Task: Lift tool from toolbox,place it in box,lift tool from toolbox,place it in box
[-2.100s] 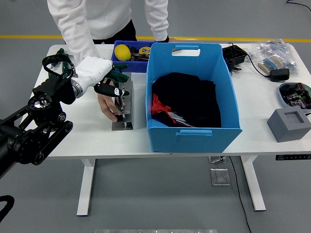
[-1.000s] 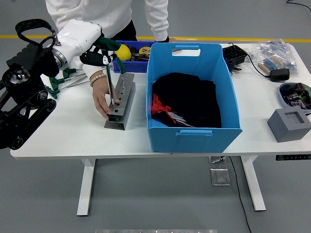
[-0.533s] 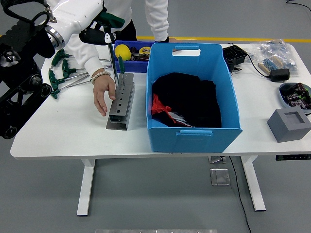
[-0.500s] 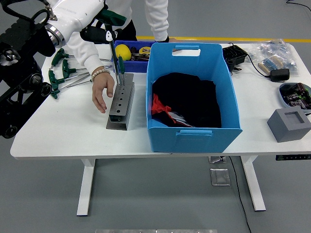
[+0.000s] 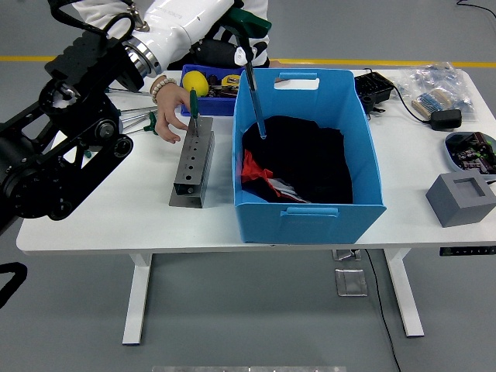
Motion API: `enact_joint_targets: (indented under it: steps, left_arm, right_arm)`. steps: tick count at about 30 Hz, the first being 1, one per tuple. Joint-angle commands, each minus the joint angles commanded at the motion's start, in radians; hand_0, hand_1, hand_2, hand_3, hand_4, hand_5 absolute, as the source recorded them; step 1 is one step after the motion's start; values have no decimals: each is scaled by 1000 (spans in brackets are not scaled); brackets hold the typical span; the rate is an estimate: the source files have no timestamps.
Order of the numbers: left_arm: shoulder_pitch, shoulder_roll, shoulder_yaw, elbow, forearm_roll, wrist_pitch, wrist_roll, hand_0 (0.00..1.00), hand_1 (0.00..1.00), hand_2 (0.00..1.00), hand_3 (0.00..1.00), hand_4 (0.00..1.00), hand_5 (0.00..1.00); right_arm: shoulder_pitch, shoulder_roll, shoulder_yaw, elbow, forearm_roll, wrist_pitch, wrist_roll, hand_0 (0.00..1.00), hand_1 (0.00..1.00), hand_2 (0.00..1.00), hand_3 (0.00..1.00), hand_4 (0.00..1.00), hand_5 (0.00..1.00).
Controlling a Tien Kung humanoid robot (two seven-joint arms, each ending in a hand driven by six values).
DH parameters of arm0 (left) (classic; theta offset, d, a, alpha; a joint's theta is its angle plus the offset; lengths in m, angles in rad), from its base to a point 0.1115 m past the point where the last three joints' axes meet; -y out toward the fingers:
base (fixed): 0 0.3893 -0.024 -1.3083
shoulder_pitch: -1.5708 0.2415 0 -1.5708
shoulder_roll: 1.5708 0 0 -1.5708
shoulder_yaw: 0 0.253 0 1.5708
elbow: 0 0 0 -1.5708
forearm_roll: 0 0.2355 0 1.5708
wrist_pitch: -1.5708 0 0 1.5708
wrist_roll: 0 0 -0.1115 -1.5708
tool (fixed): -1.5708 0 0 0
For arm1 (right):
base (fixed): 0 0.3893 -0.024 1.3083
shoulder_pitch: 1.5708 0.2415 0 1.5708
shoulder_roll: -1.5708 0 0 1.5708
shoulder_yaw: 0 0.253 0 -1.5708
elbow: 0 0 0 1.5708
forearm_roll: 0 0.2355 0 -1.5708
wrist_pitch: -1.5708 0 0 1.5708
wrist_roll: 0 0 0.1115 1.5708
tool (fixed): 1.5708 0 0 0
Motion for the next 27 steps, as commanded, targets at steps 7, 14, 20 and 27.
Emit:
enact_joint_targets:
  steps: [7,14,20,27]
  left_arm:
    - [-10,-48,117,143,-79,58,-62,170,13,38,64,650,314]
    - [-47,-81,208,255,-139,83,-108,178,16,41,67,650,315]
    - [-89,-113,262,322,-178,57,-114,183,21,48,73,651,320]
    - [-122,-141,313,370,-197,29,-120,187,66,99,116,656,329]
  right_arm:
    - [6,-6,-24,0,30,2,1,624,615,694,536,795,577]
    - [10,-7,-11,0,13,4,-4,625,615,694,537,795,576]
    - [18,-9,-15,0,2,4,-6,624,616,694,537,795,576]
    - [22,-10,-12,0,-8,5,-10,628,614,694,537,795,578]
